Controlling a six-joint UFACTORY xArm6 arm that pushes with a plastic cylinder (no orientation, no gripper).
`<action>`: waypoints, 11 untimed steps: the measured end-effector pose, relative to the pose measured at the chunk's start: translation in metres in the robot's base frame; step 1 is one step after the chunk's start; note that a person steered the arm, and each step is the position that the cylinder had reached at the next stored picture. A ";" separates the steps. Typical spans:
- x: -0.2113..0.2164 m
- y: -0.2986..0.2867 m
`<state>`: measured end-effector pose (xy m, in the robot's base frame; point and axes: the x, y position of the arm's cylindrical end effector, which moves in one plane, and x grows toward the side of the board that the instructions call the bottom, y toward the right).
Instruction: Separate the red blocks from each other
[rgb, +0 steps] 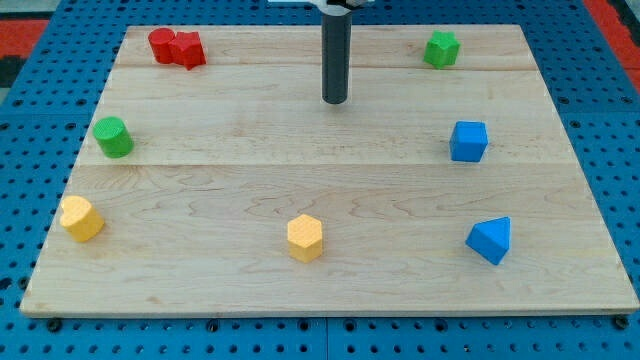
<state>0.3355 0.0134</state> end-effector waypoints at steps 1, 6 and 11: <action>-0.025 -0.027; -0.144 -0.185; -0.094 -0.167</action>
